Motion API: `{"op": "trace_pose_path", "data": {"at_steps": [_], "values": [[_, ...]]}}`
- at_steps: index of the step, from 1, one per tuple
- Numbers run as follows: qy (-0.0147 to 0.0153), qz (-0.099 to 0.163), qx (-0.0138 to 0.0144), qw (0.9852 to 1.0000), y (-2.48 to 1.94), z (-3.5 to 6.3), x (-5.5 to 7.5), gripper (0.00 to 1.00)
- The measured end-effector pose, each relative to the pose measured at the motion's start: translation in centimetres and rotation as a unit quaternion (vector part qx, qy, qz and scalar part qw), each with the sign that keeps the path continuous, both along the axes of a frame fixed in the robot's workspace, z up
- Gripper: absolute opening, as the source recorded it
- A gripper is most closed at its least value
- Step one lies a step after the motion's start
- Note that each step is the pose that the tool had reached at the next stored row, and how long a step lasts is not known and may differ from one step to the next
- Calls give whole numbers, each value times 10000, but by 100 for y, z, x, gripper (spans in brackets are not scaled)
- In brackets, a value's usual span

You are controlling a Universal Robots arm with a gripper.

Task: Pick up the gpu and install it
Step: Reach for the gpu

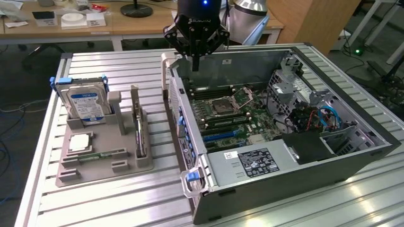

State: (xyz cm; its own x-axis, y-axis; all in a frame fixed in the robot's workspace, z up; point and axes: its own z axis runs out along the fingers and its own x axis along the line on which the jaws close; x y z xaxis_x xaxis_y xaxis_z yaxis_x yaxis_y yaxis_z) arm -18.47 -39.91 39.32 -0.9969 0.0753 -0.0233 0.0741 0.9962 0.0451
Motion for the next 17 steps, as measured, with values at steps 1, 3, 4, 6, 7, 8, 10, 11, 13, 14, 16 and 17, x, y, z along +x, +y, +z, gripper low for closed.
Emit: {"op": "trace_pose_path", "data": {"at_steps": [1,3,4,6,7,8,10,11,13,14,16,17], "values": [[0,0,0,10000,0,0,-14,11],[0,0,0,10000,0,0,-43,11],[0,0,0,10000,0,0,-57,11],[0,0,0,10000,0,0,-87,11],[0,0,0,10000,0,0,-101,11],[0,0,0,10000,0,0,-114,11],[0,0,0,10000,0,0,-136,11],[0,-1,0,10000,0,0,-148,11],[0,0,-1,10000,-1,0,-172,11],[0,0,0,10000,-1,0,-184,11],[0,0,0,10000,-1,0,-206,11],[0,0,0,10000,-1,0,-217,11]]}}
